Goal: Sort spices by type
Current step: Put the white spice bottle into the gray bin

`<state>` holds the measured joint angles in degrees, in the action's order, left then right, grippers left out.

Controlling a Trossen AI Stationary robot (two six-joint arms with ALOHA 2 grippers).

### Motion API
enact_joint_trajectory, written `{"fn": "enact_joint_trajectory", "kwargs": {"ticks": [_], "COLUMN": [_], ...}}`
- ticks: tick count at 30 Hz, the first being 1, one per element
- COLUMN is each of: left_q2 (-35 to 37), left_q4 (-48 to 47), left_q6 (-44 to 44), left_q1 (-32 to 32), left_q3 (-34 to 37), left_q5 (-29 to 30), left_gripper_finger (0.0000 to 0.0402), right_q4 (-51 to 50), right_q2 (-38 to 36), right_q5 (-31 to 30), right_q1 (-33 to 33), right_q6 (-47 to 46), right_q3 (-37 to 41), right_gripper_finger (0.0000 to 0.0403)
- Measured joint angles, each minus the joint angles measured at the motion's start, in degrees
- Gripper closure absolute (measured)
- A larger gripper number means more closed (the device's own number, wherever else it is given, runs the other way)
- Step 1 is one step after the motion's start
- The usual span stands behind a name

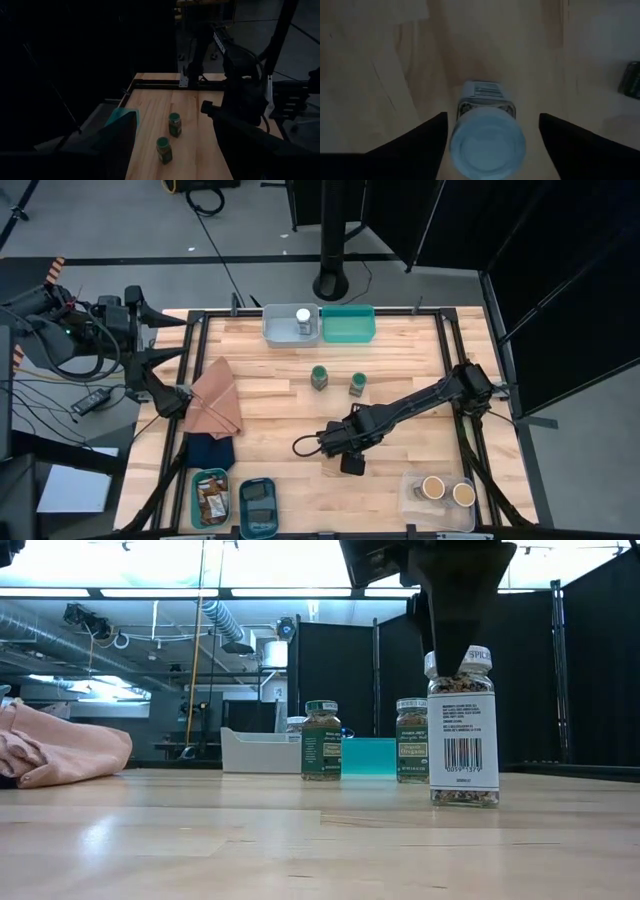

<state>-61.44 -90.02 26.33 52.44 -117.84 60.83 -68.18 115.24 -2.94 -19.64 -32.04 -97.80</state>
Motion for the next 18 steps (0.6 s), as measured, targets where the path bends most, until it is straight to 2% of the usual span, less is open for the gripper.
{"fn": "enact_joint_trajectory", "kwargs": {"ticks": [9,18], "left_q2": [0.01,0.01], "left_q4": [0.0,0.0], "left_q6": [-0.05,-0.44], "left_q1": [-0.01,-0.01], "left_q3": [0.0,0.0], "left_q5": [0.0,-0.01], "left_gripper_finger": [0.0133,0.0133], "right_q4": [0.0,-0.55], "right_q2": [-0.02,-0.02], "right_q5": [1.07,0.46], "right_q1": [0.4,1.85], "right_q6": [2.35,3.47], "right_q3": [-0.02,-0.09], "right_gripper_finger": [0.0196,0.0197]}}
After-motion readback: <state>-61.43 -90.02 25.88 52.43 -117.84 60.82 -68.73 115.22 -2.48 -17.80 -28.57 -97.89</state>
